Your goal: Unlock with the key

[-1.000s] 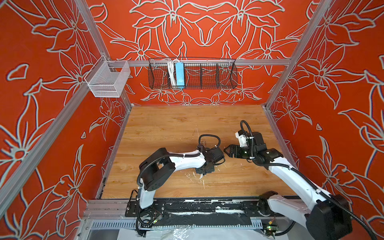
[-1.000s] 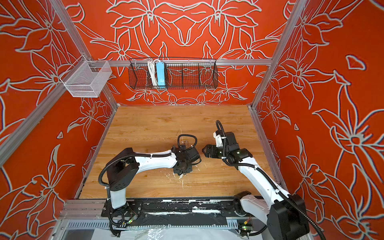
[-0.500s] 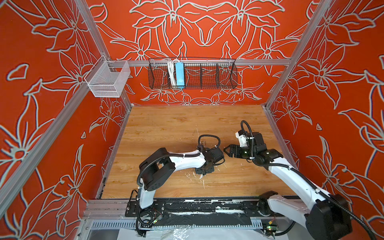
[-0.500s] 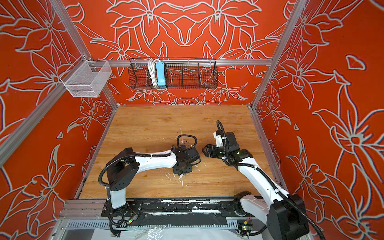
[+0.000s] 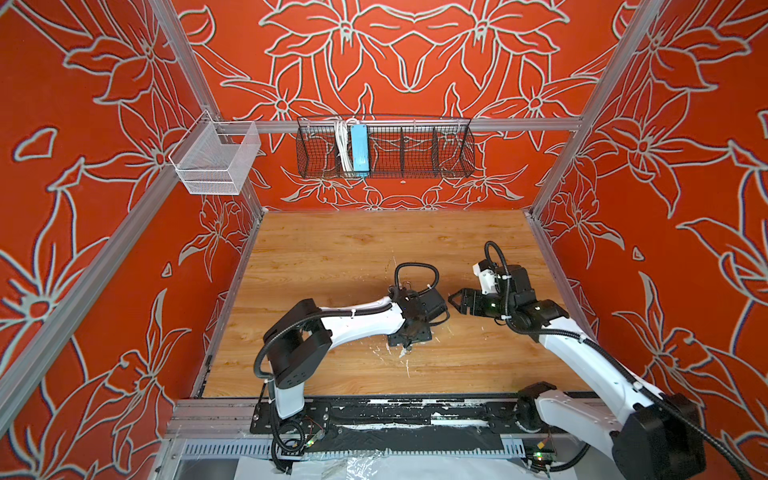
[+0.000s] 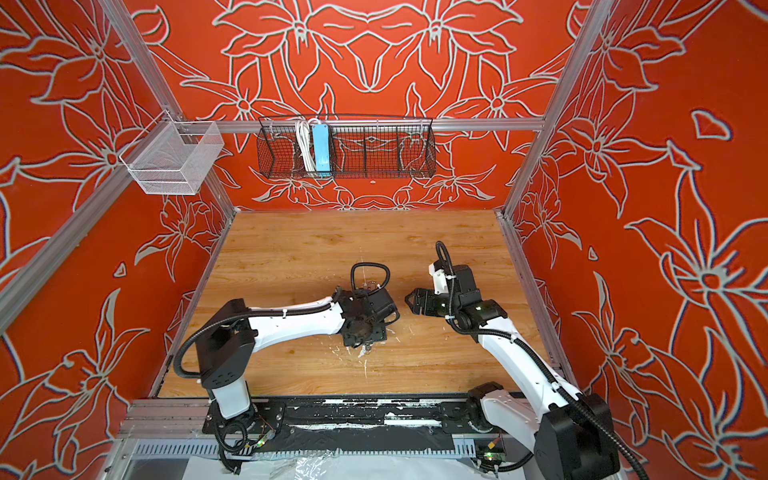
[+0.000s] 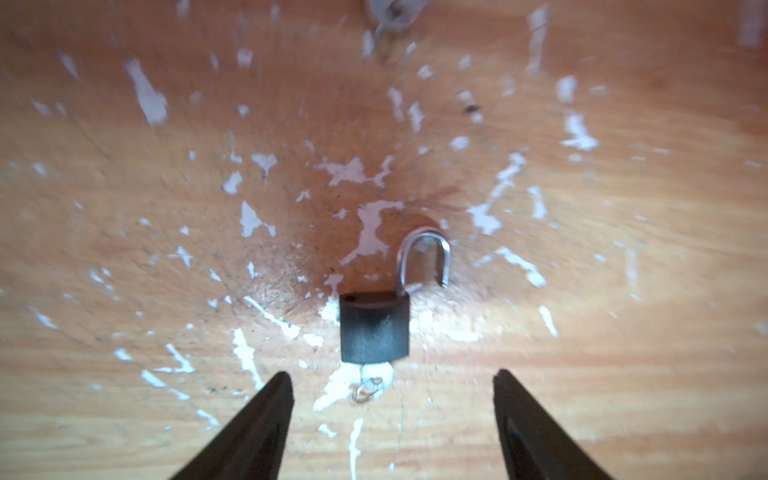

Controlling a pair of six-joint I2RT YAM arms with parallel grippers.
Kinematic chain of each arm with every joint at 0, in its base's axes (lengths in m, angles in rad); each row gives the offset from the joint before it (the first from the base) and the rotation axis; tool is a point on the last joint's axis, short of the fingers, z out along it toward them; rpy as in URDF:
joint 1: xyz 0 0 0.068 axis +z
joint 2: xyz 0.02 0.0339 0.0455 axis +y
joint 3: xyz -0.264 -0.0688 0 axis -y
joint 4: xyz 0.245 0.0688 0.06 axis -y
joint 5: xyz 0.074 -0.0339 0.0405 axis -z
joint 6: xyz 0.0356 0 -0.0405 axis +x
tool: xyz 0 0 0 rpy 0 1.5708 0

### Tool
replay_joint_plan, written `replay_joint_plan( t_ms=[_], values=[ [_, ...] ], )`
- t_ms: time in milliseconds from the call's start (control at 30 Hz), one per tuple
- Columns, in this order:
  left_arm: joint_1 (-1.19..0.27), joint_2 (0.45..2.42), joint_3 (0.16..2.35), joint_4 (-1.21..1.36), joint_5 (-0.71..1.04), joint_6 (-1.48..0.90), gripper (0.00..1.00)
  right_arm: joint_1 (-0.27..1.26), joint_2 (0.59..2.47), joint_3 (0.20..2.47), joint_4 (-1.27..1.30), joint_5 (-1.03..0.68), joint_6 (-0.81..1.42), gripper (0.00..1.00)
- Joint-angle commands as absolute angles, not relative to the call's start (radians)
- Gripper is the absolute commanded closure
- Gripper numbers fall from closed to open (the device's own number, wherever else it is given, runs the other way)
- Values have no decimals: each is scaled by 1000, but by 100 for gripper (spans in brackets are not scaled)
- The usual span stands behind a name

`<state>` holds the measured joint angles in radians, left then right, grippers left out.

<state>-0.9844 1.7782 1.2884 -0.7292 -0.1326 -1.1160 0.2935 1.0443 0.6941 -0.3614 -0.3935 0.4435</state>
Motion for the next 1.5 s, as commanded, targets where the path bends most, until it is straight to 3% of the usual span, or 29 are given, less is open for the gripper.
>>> replay_joint_plan(
  t_ms=[0, 133, 267, 400, 633, 767, 933, 1067, 1200, 1333, 1467],
  values=[
    [-960, 1677, 1293, -773, -195, -1097, 14, 282, 1021, 699, -353, -385, 453, 13],
    [-888, 1548, 1261, -798, -266, -1050, 0, 254, 1003, 739, -377, -336, 453, 8],
    [-769, 1396, 1207, -820, -381, -975, 3, 193, 993, 790, -388, -264, 458, 2],
    [-568, 1238, 1135, -826, -551, -855, 3, 111, 973, 801, -356, -124, 449, 2],
    [-215, 1045, 820, -383, -658, -484, 3, -14, 1014, 664, -106, 179, 357, 3],
    [-82, 1034, 625, -118, -604, -359, 3, -73, 1109, 622, 41, 202, 253, 3],
    [-33, 1032, 353, 337, -472, -221, 3, -91, 1230, 567, 258, 105, 207, 3],
    [-20, 1088, 314, 461, -377, -126, 2, -91, 1314, 588, 299, 48, 143, 3],
    [-10, 1165, 278, 589, -251, -80, 3, -91, 1300, 579, 351, -119, 57, 3],
    [-10, 1232, 233, 710, -230, -71, 3, -91, 1217, 475, 472, -94, 43, 3],
    [-10, 1289, 265, 701, -264, -86, 3, -89, 1163, 423, 409, -31, 60, 3]
  ],
)
